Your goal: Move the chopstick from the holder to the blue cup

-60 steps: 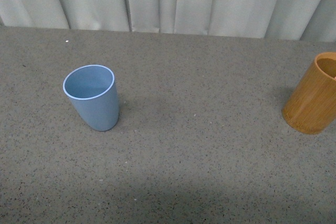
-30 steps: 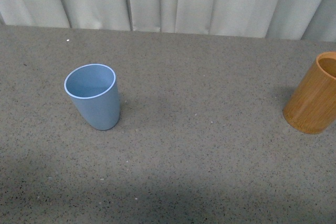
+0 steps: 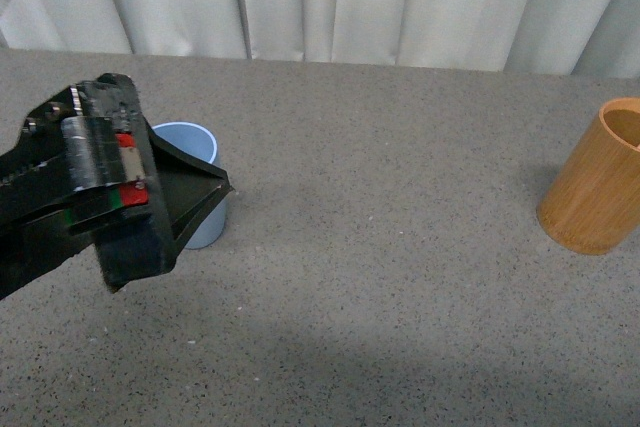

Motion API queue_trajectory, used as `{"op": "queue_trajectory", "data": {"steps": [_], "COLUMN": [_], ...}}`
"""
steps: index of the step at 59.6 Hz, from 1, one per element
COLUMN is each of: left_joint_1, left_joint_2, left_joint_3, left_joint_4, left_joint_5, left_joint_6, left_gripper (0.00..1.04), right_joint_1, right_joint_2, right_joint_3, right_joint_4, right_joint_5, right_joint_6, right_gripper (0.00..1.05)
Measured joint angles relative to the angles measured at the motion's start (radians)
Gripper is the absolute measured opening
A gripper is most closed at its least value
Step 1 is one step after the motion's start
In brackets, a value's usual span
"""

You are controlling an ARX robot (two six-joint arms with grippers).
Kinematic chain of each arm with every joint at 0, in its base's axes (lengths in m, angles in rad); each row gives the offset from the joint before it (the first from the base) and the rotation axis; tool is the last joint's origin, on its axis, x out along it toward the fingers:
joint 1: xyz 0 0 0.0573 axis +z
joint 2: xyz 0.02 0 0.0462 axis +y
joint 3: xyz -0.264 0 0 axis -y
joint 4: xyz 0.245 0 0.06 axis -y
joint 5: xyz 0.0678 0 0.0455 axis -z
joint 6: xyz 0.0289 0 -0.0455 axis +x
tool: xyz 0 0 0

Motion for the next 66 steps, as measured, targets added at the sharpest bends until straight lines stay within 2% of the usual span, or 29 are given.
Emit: {"op": "queue_trajectory", "data": {"steps": [14, 26, 66], "left_joint_1": [-0.009, -0.008, 0.077], "left_joint_2": [0.113, 0.165, 0.345], "left_joint_3": [0.055, 0.096, 0.210], "left_joint_4": [0.008, -0.061, -0.050], "left_joint_5": [-0.043, -0.074, -0.117], "left_joint_6": [-0.002, -0.003, -0.121], "left_gripper": [0.98, 0.98, 0.98], "right_joint_1": [0.000, 0.000, 0.000], "right_joint_2": [0.000, 0.000, 0.000], "right_joint_3": [0.000, 0.000, 0.000], "right_joint_4": [0.000, 0.000, 0.000], "right_joint_5": [0.000, 0.000, 0.000], "right_joint_6": [0.000, 0.000, 0.000], "right_gripper": [0.95, 0.95, 0.95]}}
